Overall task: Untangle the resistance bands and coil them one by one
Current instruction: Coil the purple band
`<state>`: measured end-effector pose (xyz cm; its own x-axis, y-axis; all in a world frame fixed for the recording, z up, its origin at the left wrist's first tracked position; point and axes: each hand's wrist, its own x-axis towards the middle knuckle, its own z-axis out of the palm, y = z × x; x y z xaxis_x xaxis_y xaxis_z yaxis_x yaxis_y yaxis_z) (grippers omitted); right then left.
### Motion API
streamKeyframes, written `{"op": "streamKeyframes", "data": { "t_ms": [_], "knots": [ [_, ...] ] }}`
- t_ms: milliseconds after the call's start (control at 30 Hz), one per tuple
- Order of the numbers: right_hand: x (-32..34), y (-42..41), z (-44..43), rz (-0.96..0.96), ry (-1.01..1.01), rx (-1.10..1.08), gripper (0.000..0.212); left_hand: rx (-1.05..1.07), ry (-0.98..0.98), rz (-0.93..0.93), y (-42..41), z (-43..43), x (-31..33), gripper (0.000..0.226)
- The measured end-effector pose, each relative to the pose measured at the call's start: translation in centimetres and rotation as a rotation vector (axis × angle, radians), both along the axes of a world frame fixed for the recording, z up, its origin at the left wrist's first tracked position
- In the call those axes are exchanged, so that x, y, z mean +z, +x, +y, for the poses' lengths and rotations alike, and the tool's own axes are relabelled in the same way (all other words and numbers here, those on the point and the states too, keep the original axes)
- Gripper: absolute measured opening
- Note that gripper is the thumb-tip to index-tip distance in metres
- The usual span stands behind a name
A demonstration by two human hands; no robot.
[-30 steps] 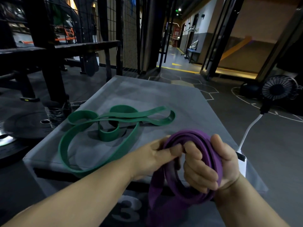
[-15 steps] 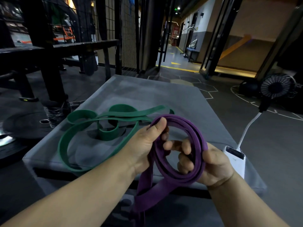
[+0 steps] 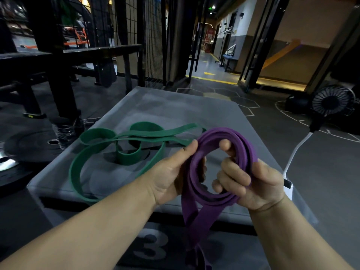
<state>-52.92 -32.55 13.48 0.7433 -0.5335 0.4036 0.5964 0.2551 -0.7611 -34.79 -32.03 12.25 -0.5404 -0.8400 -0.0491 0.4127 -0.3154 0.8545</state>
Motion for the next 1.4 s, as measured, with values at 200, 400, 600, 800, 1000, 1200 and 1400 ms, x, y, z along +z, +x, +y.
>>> {"op": "streamKeyframes", "data": {
  "t_ms": [200, 400, 600, 800, 1000, 1200, 1400],
  "knots": [
    [0.3, -0.3, -0.6, -0.033, 0.107, -0.051, 0.035, 0.019, -0.091, -0.116, -0.5, 0.6, -0.5, 0.046],
    [0.0, 0.0, -0.2, -0.038, 0.067, -0.062, 0.036, 0.118, -0.084, 0.132, -1.0, 0.2, -0.4, 0.029],
    [0.8, 0.1, 0.1, -0.018, 0.08, -0.062, 0.029, 0.189, -0.08, 0.04, -1.2, 0.3, -0.7, 0.025],
    [0.6, -0.1, -0.2, -0.081, 0.121, -0.055, 0.026, 0.114, -0.1, -0.144, -0.6, -0.2, -1.8, 0.05],
    [0.6, -0.4, -0.5, -0.066, 0.106, -0.148, 0.022, 0.171, -0.094, -0.171, -1.3, -0.5, -1.8, 0.035],
    [1.3, -0.4, -0.8, -0.084, 0.138, -0.16, 0.018, 0.026, -0.087, -0.105, -0.9, -0.7, -2.4, 0.071],
    [1.8, -0.8, -1.0, -0.164, 0.189, -0.182, 0.02, -0.196, -0.174, -0.423, -0.9, -0.7, -4.6, 0.06]
  ]
}}
